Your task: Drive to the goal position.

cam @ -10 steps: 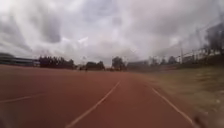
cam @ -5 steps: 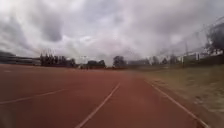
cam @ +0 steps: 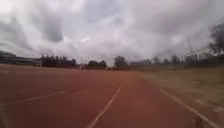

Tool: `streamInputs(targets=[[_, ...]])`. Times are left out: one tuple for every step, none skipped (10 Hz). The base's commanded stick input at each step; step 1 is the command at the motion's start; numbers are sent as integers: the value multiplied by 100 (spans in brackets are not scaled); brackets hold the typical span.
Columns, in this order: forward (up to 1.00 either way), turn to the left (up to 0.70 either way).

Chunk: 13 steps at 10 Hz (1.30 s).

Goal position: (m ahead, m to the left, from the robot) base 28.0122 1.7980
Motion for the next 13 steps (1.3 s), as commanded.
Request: streamInputs(targets=[[85,0],[85,0],[85,-2],[85,-12],[85,-22],[85,-31],[85,-19],[85,0],[85,0],[85,0],[85,0],[85,0],[85,0]])
